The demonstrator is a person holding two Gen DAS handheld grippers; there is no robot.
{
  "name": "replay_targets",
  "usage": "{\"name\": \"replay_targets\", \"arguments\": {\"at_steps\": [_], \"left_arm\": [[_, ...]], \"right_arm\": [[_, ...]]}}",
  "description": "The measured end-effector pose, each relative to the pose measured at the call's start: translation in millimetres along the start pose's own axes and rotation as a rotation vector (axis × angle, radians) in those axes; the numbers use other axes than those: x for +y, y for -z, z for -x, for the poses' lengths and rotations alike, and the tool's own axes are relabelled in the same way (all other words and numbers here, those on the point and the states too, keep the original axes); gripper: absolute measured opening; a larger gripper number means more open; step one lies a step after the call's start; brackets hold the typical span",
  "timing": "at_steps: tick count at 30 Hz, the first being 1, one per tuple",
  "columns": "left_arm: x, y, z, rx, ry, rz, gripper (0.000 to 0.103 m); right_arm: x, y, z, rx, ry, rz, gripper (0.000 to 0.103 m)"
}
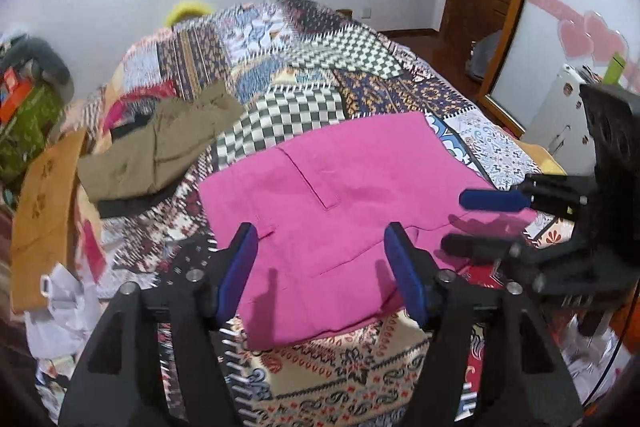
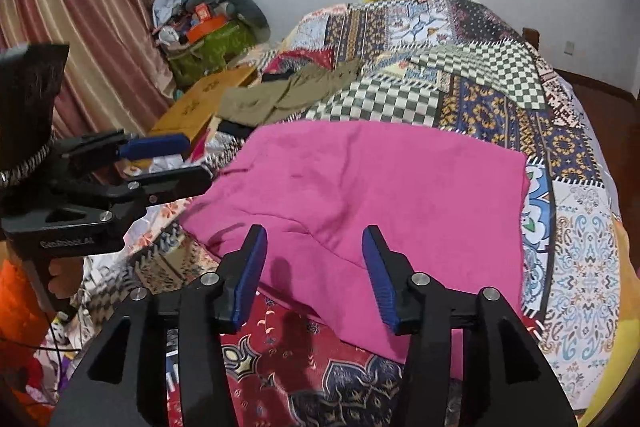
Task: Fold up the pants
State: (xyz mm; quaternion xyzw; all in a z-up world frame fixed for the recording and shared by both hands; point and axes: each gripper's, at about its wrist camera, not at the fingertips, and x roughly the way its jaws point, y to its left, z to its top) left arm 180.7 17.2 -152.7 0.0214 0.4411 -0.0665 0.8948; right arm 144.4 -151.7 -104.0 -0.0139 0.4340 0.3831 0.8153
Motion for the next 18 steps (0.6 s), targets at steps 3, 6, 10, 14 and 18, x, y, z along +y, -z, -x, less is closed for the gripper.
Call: {"name": "replay_targets", "arguments": {"at_steps": [3,6,10,14,18], "left_arm": [[2,8,-21,0.057,-0.010,0.007,0.066],[3,22,-41,0.109,-0.058,-0.018,0.066],[18,33,-44,0.098,-0.085,-0.005,0.080],[33,40,-39,0.102,-0.102,0.016,0.082],[41,48,-30,0.088,-0.100,0.031,0.084]], "right_arm": [[0,5,-16,0.051,0.016,0.011,0.050],[-5,14,-27,0.100,0.036,0.020,0.050],[-16,24,-21,0.092,0.062,0.019,0.050],[-32,32,-8,0.079,0.074,-0.030,0.051],[-51,42,8,0.067,0.107,-0.088,0.051]]}}
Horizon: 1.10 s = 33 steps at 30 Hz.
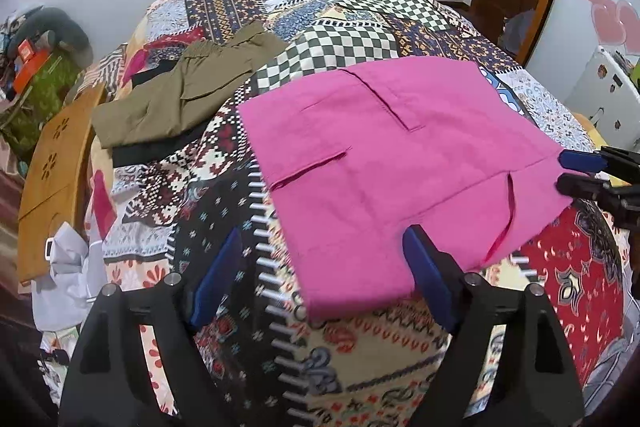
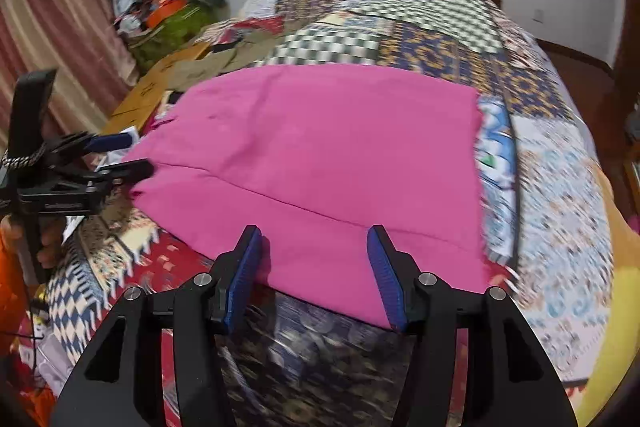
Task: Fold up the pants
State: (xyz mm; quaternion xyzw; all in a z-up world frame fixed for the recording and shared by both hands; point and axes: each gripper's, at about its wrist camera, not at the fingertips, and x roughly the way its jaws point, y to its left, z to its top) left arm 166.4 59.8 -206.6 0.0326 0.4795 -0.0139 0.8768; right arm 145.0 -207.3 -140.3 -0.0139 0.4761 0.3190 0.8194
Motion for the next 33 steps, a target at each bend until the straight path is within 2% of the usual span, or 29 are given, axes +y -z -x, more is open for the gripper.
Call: {"name": "replay_targets", "arguments": {"at_steps": [9,16,24,33], "left_arm": [[3,9,10,-0.007,-0.003,0.008,0.084],[7,1,19,-0.007,-0.023,-0.004,0.084],[35,-28,7,-0.001,-0.075,0.059,0.084],[61,-78,-26,0.002,-0.075,0.139,0.084]], "right_arm": [[-46,22,19,0.003,0.047,-0.142,0.052],[-63,27,30,0.021,0.087,-0.171,0.052],[-74,0,46,-0.044,0.106,-0.164,0.052],[-90,-46,24,-0.080,0.129,-0.140,0.052]]}}
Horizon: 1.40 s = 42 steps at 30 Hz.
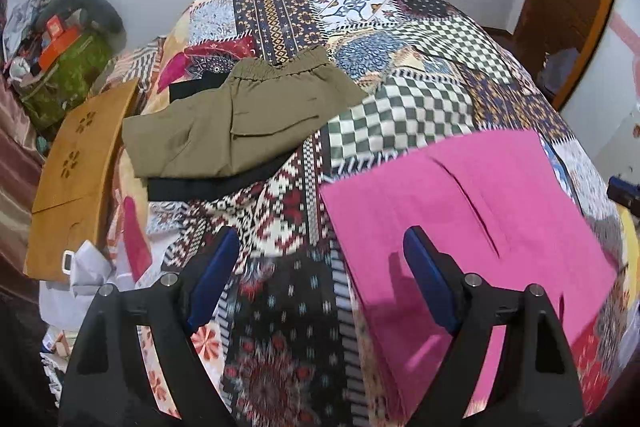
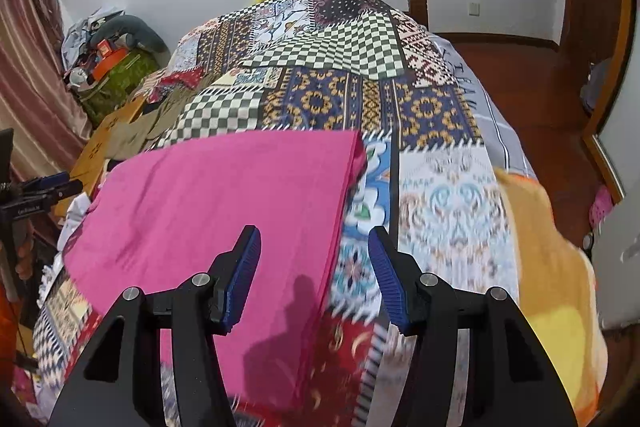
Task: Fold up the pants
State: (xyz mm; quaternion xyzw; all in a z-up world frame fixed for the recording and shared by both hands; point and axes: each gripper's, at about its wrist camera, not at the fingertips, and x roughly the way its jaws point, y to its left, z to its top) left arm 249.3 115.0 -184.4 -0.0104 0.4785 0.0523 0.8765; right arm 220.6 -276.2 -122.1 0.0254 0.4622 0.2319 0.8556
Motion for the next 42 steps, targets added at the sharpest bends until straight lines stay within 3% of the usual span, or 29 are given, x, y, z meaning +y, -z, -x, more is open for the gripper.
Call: {"name": "replay_targets", "arguments": {"at_steps": [10,16,21,26,28,30,33,38,40,42], "left_arm": [[-1,-27,-55,0.076,0.028,0.021,0.084],[0,-22,-78,0.124,0.075,0.038,0.085],[3,-17,-80,0.114,0.105,0.057,0.085],[5,-14,-81,0.122,0.167,0.096,0.068],[3,-14,-80,0.124,0.173,0.092,0.062],[0,-14,-78,0.121,0.169,0.079,0.058],[-5,-13,-74,0.103,0.119,0.051,0.057],[0,-9,-74,0.096,0.083,0.060,0.056],[1,-6,-76,0.110,-0.033,0.034,0.049],[14,1,-77,0.136,-0.010,0.057,0.050]], "right_arm": [[-17,-31,-58,0.055,-0.005,-0.007,0.052],[-32,-51,-98,0.098,-0.031,-0.031,0.052],[-45,-65,-130,0.132,-0.062,-0.067,0.052],[-42,-65,-145,0.123,-0.088,-0.048,0.051],[-37,-64,-149,0.118,-0.070,-0.015,0.043],[-32,-62,-152,0.126,-0.024,0.024,0.020],[-29,-59,-155,0.138,-0.003,0.061,0.009],[-27,-54,-158,0.150,0.019,0.089,0.007],[-24,-53,-159,0.157,0.038,0.103,0.007],[-24,-55,-160,0.163,0.046,0.106,0.007]]}}
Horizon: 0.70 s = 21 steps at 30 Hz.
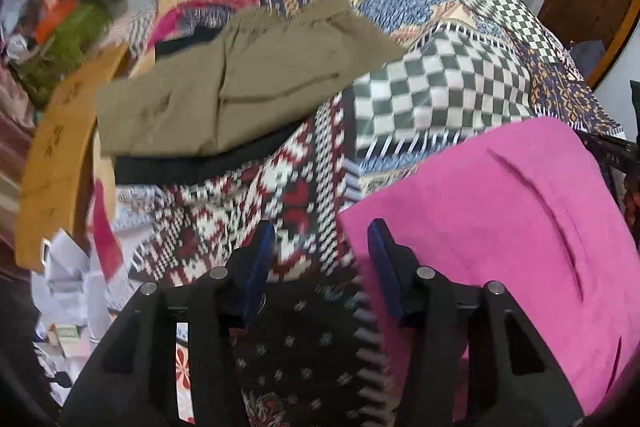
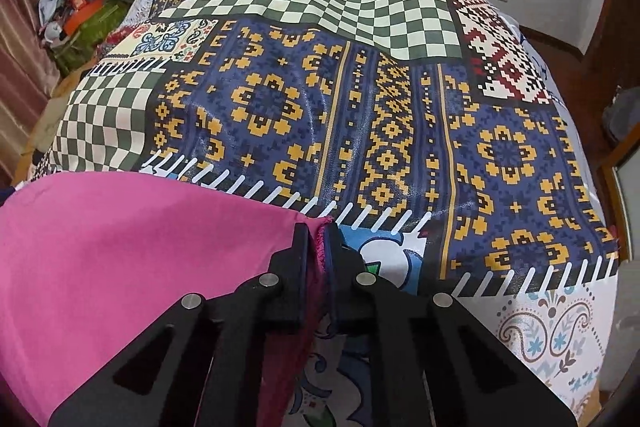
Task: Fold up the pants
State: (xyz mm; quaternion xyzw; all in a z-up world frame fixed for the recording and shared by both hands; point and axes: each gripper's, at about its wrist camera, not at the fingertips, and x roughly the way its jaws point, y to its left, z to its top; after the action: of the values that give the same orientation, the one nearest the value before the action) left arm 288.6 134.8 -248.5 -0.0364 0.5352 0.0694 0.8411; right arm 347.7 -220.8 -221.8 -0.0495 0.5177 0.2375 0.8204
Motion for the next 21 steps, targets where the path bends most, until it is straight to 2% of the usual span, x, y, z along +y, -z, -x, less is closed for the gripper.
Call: {"name": "replay_targets", "arguments": {"at_steps": [2,5,8,10,12,14,15,18,19,21], "left_arm": [[9,2,6,0.007,0.003,0.017,0.049],[17,3,24,-0.027,0.002,0.014,0.049],[14,-2,44,-0.067,0.021,-0.003,0.050],[6,-9,55,-0.090,0.043,-0.018,0.052],[-5,-15,67,-0.121,0.082,-0.032,0.058],[-17,-20,74,-0.146,0.117,-0.039,0.070],[-23,-22,77,-0.154,0.137,-0.045,0.071],[-43,-27,77,-0.137,0.179,-0.065,0.076],[-46,-28,76,-0.130,0.188,-0.070,0.080],[-53,-30,67,-0.105,0.198,-0.080,0.080]], "right_arm": [[-1,-3,2,0.012,0.000,-0.009,0.007],[0,-10,11,0.017,0.023,-0.022,0.011],[3,-15,36,-0.018,0.032,-0.038,0.013],[10,-18,58,-0.058,0.009,-0.030,0.023],[25,-21,82,-0.102,-0.025,0.003,0.039],[43,-23,100,-0.135,-0.064,0.043,0.046],[55,-25,108,-0.147,-0.088,0.068,0.052],[86,-25,121,-0.160,-0.151,0.121,0.063],[94,-25,121,-0.158,-0.172,0.133,0.065],[109,-25,118,-0.143,-0.221,0.152,0.067]]}}
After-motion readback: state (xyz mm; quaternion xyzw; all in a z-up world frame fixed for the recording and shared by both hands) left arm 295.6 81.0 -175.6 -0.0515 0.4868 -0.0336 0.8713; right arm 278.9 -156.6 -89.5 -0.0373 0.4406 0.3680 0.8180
